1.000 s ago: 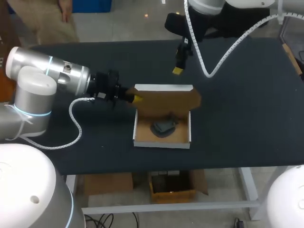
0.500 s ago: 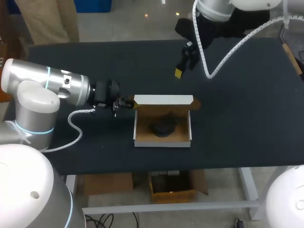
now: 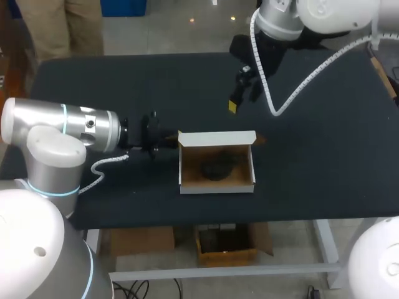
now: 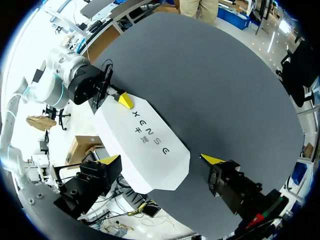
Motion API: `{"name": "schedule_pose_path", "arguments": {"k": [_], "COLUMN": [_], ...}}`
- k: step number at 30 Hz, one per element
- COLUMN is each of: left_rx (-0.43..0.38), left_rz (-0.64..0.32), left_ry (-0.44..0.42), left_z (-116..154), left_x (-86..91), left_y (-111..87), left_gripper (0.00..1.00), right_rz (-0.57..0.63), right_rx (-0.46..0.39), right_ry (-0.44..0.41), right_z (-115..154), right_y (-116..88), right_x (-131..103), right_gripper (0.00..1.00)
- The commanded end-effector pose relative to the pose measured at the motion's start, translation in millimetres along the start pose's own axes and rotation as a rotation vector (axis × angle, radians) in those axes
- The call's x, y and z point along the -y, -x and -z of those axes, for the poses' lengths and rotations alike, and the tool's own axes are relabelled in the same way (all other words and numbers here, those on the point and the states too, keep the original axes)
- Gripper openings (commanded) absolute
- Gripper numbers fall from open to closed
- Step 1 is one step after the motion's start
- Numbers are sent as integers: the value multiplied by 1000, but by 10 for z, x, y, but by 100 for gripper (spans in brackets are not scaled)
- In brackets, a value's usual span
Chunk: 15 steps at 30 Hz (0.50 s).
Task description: Assemble the packaging by folding the flat box into shape, placing the metal phone stand inside, and closing the box properly
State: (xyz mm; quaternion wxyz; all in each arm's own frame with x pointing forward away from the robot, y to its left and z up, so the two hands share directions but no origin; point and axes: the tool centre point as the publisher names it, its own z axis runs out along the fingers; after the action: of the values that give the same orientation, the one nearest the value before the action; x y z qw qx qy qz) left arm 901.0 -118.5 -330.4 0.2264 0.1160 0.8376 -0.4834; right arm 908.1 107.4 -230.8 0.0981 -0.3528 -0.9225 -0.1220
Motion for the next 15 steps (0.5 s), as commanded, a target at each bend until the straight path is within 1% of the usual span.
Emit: {"name": "schedule_pose_path", "arguments": {"k": [1, 4, 5, 6, 7, 8, 9, 10, 11, 13, 14, 15], "left_rx": [0, 6, 6, 9, 12, 13, 14, 15, 16, 17, 20, 21], "left_rz": [-20, -44, -45, -52, -61, -64, -72, -75, -79, -83, -89, -91], "left_ry": [-8, -2, -2, 0, -1, -3, -6, -7, -9, -18, -14, -13], "left_z": [7, 17, 21, 23, 27, 32, 36, 39, 40, 37, 29, 23], "left_x": [-35, -30, -25, -23, -19, -17, -16, -17, -18, -28, -37, -44], "left_y": [-14, -6, -6, -4, -4, -7, -7, -7, -7, -6, -4, -2], "left_gripper": [0, 0, 0, 0, 0, 0, 0, 0, 0, 0, 0, 0], "right_rz": [0, 0, 2, -69, -111, -113, -164, -205, -214, -327, -345, -403], "right_rx": [0, 0, -30, -23, 2, -28, -45, -37, -59, -64, -62, -92], "right_ry": [2, 2, -1, -29, -34, -32, -37, -37, -38, -50, -58, -71], "right_z": [5, 5, 23, 28, 22, 19, 21, 15, 8, -2, -14, -25], "right_y": [-1, -1, -7, -2, 10, 1, 1, 15, 3, 13, 5, 6], "right_x": [11, 11, -7, -26, -35, -21, 0, 17, 43, 94, 127, 162], "right_gripper": [100, 100, 100, 100, 100, 100, 100, 100, 100, 100, 100, 100]}}
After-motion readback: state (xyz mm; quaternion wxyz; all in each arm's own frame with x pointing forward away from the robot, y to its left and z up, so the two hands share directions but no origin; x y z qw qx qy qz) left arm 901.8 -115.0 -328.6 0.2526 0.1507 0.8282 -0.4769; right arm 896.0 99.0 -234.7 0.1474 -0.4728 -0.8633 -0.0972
